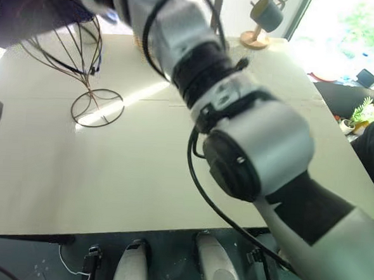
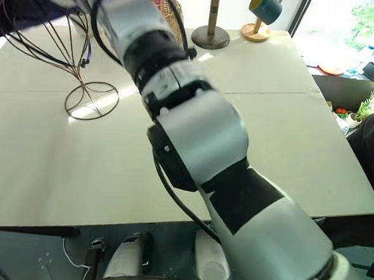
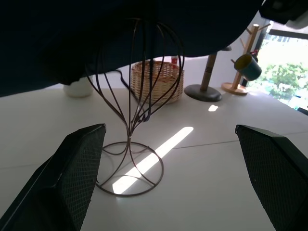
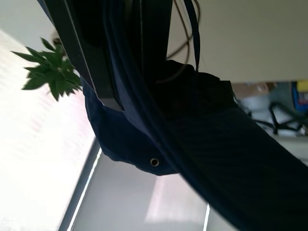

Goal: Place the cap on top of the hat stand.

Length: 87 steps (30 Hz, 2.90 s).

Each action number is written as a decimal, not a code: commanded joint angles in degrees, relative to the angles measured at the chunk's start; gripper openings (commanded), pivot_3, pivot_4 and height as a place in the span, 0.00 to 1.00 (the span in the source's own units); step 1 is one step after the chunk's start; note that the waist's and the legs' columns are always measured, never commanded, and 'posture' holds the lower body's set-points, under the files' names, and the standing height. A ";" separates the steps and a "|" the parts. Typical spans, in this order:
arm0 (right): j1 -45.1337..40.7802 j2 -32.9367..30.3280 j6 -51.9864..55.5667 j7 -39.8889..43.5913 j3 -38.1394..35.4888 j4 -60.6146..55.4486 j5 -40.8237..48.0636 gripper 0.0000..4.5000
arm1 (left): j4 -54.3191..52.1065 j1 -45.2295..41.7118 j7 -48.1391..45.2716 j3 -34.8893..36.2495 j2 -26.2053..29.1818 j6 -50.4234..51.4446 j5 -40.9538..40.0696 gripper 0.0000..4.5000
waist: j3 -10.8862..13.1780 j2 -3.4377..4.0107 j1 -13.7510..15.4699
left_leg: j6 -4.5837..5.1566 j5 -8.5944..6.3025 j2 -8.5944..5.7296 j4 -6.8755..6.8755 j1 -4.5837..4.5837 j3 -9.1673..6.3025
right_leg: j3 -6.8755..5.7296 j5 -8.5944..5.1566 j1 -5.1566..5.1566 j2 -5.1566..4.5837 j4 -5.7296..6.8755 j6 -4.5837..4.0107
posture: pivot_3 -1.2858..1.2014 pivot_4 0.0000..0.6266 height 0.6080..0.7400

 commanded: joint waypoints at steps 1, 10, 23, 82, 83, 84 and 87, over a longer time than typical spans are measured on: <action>-0.59 -1.23 -2.33 -4.18 2.34 -1.33 -3.24 0.00 | -0.61 0.44 0.42 2.39 0.33 -1.57 -1.37 1.00 | -0.02 -0.04 -0.08 | 0.00 0.00 0.00 -0.01 0.00 0.00 | 0.00 0.01 0.00 0.00 0.00 0.01 | 0.52 0.24 1.00; 6.70 -3.13 -15.42 1.62 5.68 -6.31 -4.64 0.00 | 0.23 3.73 -1.35 5.66 0.69 -0.96 -3.15 1.00 | -0.07 -0.12 -0.28 | 0.00 0.00 0.04 -0.08 0.09 -0.04 | -0.04 0.09 0.00 0.06 0.09 0.16 | 0.52 0.24 1.00; 27.06 -3.53 -29.35 -18.91 18.13 -18.19 -18.44 0.00 | 5.14 5.50 -3.69 9.10 5.27 0.69 -2.67 1.00 | -0.11 -0.18 -0.14 | 0.00 0.00 0.04 -0.03 0.11 -0.06 | -0.06 0.10 0.03 0.05 0.15 0.17 | 0.52 0.24 1.00; 54.37 -32.88 -9.80 22.47 21.60 -63.17 -1.20 0.99 | 9.88 6.25 -16.17 5.56 8.35 3.10 9.56 1.00 | -0.20 -0.32 0.33 | -0.01 0.01 0.04 -0.19 0.81 -0.07 | -0.07 -0.06 0.57 0.07 0.21 -0.12 | 0.52 0.24 1.00; 55.15 -34.39 -5.97 25.49 20.39 -65.84 2.19 0.99 | 10.09 6.22 -16.66 5.66 8.56 3.18 10.03 1.00 | -0.20 -0.33 0.54 | 0.00 0.01 0.04 -0.19 0.81 -0.08 | -0.07 -0.06 0.57 0.06 0.21 -0.12 | 0.52 0.24 1.00; 55.88 -36.36 -0.52 28.68 18.77 -68.94 6.37 0.99 | 10.40 6.30 -17.28 5.89 8.75 3.26 10.53 1.00 | -0.19 -0.32 0.98 | 0.00 0.01 0.04 -0.19 0.81 -0.08 | -0.07 -0.06 0.57 0.07 0.21 -0.12 | 0.52 0.24 1.00; 54.07 -47.04 24.51 39.70 11.18 -73.40 21.49 0.99 | 12.21 7.89 -20.69 7.95 9.61 3.46 13.17 1.00 | -0.08 -0.19 1.95 | 0.00 0.01 0.04 -0.18 0.82 -0.01 | -0.05 -0.07 0.57 0.04 0.17 -0.14 | 0.52 0.24 1.00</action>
